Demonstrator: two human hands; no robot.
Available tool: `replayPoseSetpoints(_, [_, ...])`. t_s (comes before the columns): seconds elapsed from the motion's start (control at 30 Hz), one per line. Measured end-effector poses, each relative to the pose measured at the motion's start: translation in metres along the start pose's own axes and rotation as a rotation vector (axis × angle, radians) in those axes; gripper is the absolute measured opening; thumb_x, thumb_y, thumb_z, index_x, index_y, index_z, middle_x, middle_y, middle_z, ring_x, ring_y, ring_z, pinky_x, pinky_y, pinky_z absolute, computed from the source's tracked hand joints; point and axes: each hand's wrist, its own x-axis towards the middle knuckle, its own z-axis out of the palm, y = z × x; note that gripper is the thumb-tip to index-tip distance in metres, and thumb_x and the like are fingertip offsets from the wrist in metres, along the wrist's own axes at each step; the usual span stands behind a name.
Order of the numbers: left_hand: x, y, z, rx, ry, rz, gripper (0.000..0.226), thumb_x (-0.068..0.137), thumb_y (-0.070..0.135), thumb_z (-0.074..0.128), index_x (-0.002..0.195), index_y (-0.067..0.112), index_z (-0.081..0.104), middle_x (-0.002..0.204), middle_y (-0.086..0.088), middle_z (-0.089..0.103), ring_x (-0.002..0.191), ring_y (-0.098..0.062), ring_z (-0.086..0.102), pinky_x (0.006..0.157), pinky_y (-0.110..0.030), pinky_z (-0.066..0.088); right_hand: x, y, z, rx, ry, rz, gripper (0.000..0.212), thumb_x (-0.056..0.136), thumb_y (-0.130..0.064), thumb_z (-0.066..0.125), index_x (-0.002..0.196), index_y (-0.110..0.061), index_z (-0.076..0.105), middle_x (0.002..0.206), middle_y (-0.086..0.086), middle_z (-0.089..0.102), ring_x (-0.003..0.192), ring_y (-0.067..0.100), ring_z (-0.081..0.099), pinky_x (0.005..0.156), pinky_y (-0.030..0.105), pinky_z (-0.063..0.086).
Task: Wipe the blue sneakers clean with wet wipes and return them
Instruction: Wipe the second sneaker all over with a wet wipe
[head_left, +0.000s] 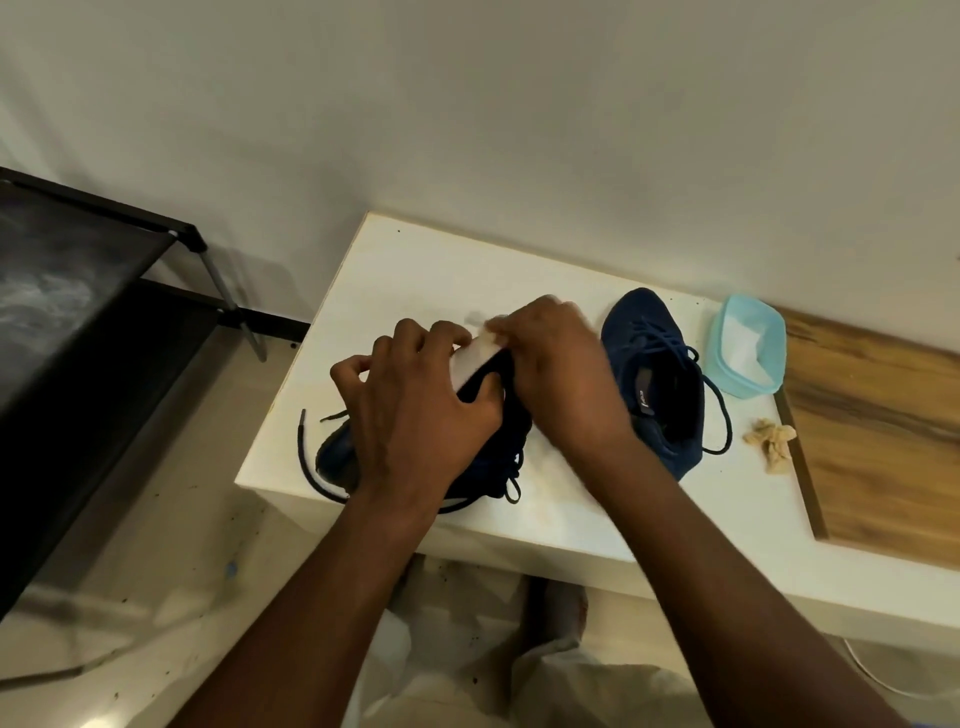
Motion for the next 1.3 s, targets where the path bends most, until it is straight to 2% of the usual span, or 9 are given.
replayPoseSetpoints(0.1, [0.0, -0.001, 0.0, 0.029, -0.009, -0.003, 0.045, 0.083, 0.06, 0.062, 0.118, 0.032, 0.062, 0.112, 0.004, 0.063, 0.101, -0.018, 0.058, 0.092, -0.042, 0.036, 0.01, 0.024, -0.005, 0.01, 0.131, 0.192, 0.029, 0.085, 0.001, 0.057, 0.102, -0.011, 0.076, 0.089, 0.014, 0.066, 0.085, 0.034, 0.06, 0.072, 0.041, 0.05])
replayPoseSetpoints(0.27, [0.001, -0.001, 0.002, 0.017, 0.01, 0.0, 0.046, 0.085, 0.062, 0.055, 0.119, 0.032, 0.062, 0.112, 0.004, 0.064, 0.1, -0.018, 0.059, 0.091, -0.042, 0.036, -0.011, -0.016, -0.004, 0.07, -0.02, -0.081, 0.028, 0.079, 0.007, 0.061, 0.096, -0.008, 0.077, 0.084, 0.013, 0.068, 0.081, 0.032, 0.061, 0.072, 0.037, 0.05])
replayPoseSetpoints(0.4, [0.0, -0.001, 0.002, 0.016, 0.0, 0.0, 0.046, 0.083, 0.061, 0.062, 0.119, 0.032, 0.063, 0.112, 0.003, 0.063, 0.1, -0.018, 0.058, 0.091, -0.041, 0.036, 0.011, 0.022, -0.009, 0.021, 0.112, 0.188, 0.025, 0.088, -0.002, 0.056, 0.096, -0.013, 0.077, 0.087, 0.014, 0.067, 0.082, 0.032, 0.06, 0.072, 0.043, 0.052])
replayPoseSetpoints(0.57, [0.001, -0.002, 0.002, 0.001, 0.01, -0.004, 0.046, 0.085, 0.063, 0.056, 0.118, 0.032, 0.063, 0.109, 0.004, 0.064, 0.098, -0.017, 0.058, 0.09, -0.041, 0.037, -0.006, -0.015, 0.003, 0.017, -0.098, -0.068, 0.028, 0.084, -0.004, 0.053, 0.098, -0.012, 0.076, 0.087, 0.009, 0.067, 0.086, 0.026, 0.057, 0.078, 0.036, 0.047])
replayPoseSetpoints(0.67, [0.0, -0.001, 0.001, 0.001, 0.004, -0.005, 0.045, 0.083, 0.061, 0.061, 0.118, 0.033, 0.063, 0.109, 0.005, 0.063, 0.097, -0.016, 0.057, 0.089, -0.039, 0.035, 0.009, 0.013, -0.009, 0.043, 0.066, 0.12, 0.022, 0.09, -0.001, 0.055, 0.094, -0.005, 0.076, 0.087, 0.017, 0.064, 0.083, 0.032, 0.058, 0.072, 0.042, 0.049])
replayPoseSetpoints(0.87, [0.0, -0.001, 0.001, -0.017, 0.009, -0.014, 0.045, 0.085, 0.064, 0.054, 0.115, 0.032, 0.063, 0.108, 0.006, 0.063, 0.096, -0.015, 0.058, 0.089, -0.04, 0.036, -0.006, -0.016, 0.003, 0.06, -0.111, -0.026, 0.03, 0.089, -0.002, 0.054, 0.106, -0.015, 0.074, 0.093, 0.008, 0.057, 0.088, 0.017, 0.049, 0.075, 0.025, 0.041])
replayPoseSetpoints(1.03, [-0.001, 0.0, 0.002, -0.005, 0.012, -0.01, 0.044, 0.083, 0.06, 0.065, 0.116, 0.03, 0.063, 0.108, 0.005, 0.063, 0.097, -0.016, 0.057, 0.089, -0.038, 0.034, 0.012, 0.009, -0.006, 0.011, 0.043, 0.172, 0.024, 0.092, -0.004, 0.055, 0.103, -0.01, 0.075, 0.09, 0.011, 0.053, 0.085, 0.027, 0.055, 0.066, 0.031, 0.044])
replayPoseSetpoints(1.13, [-0.001, 0.0, 0.002, -0.009, -0.001, -0.017, 0.046, 0.085, 0.063, 0.06, 0.117, 0.03, 0.063, 0.11, 0.004, 0.063, 0.098, -0.016, 0.058, 0.09, -0.039, 0.035, 0.0, -0.018, 0.006, 0.012, -0.078, 0.002, 0.028, 0.087, 0.0, 0.056, 0.102, -0.013, 0.074, 0.087, 0.002, 0.045, 0.086, 0.023, 0.05, 0.065, 0.022, 0.033])
replayPoseSetpoints(1.3, [-0.001, -0.001, 0.002, -0.014, 0.01, -0.011, 0.05, 0.082, 0.061, 0.065, 0.12, 0.03, 0.061, 0.111, 0.005, 0.064, 0.1, -0.016, 0.058, 0.091, -0.039, 0.035, 0.015, 0.016, -0.014, 0.067, 0.056, 0.184, 0.026, 0.089, 0.0, 0.058, 0.106, -0.009, 0.076, 0.095, 0.018, 0.063, 0.089, 0.034, 0.061, 0.077, 0.04, 0.05])
